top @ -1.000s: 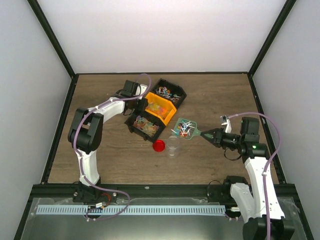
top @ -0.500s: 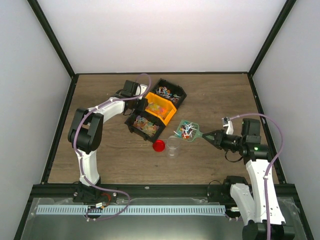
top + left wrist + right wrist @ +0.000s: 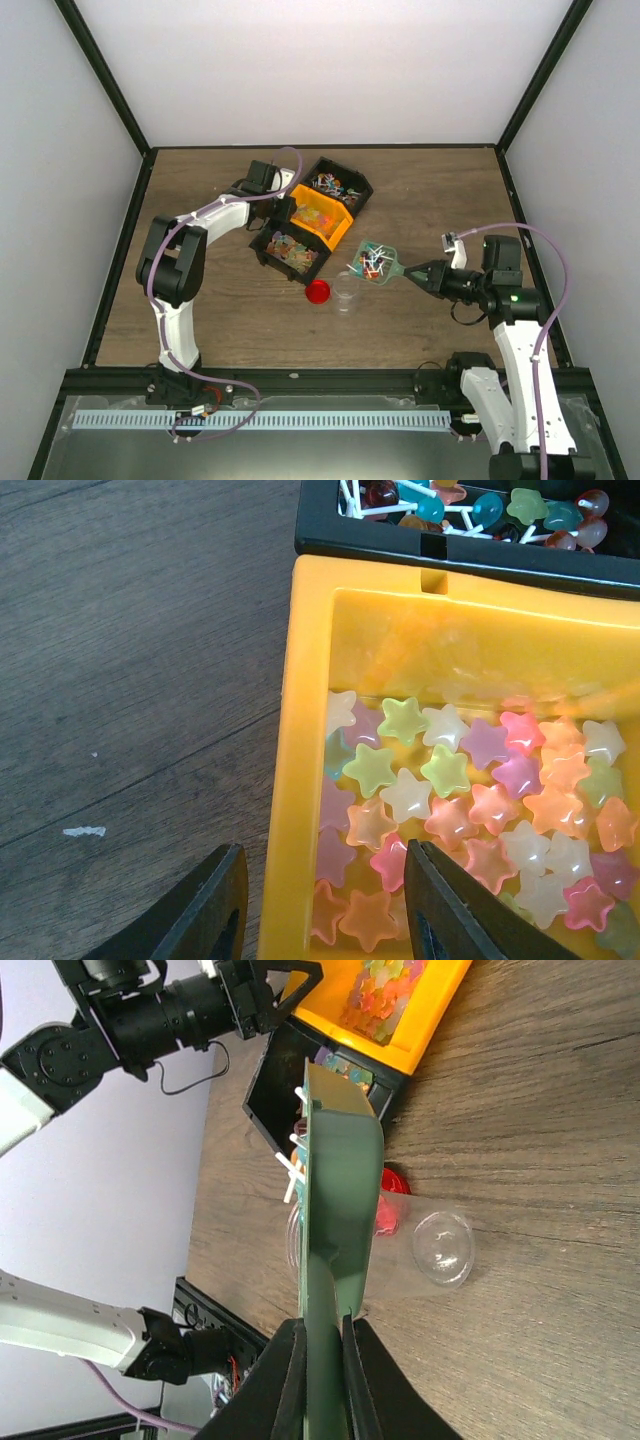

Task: Pack the candies
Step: Place the fake candies in the packing bottle.

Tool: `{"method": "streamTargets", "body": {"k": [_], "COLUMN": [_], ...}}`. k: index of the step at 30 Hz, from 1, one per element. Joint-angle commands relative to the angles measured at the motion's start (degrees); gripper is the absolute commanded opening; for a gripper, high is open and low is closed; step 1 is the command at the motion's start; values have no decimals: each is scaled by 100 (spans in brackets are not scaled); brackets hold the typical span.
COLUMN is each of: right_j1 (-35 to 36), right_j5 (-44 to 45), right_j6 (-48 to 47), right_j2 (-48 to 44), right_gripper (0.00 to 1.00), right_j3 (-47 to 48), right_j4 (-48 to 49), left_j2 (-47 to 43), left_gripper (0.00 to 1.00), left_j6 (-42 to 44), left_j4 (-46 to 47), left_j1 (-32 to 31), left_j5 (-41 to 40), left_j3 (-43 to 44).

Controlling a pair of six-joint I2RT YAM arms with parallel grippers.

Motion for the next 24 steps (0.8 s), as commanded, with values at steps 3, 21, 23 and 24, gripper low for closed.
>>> {"method": "streamTargets", "body": {"k": [3, 21, 23, 24], "right_j1": [236, 466, 500, 512], "right_j5": [131, 459, 488, 495], "right_j6": [-242, -480, -509, -518], "right_j2": [-139, -105, -104, -107], "right_gripper": [1, 1, 1, 1], "right_j3": [269, 541, 563, 569], "right_j4": [-122, -286, -312, -315], "left_j2": [180, 216, 207, 206], "left_gripper": [45, 45, 45, 45], "left_j6": [-27, -38, -31, -30], "left_j4": [-218, -244, -240, -250], "left_j1": [-20, -19, -21, -23], "left_j5": [22, 39, 33, 31], "left_j3": [34, 52, 54, 54]}}
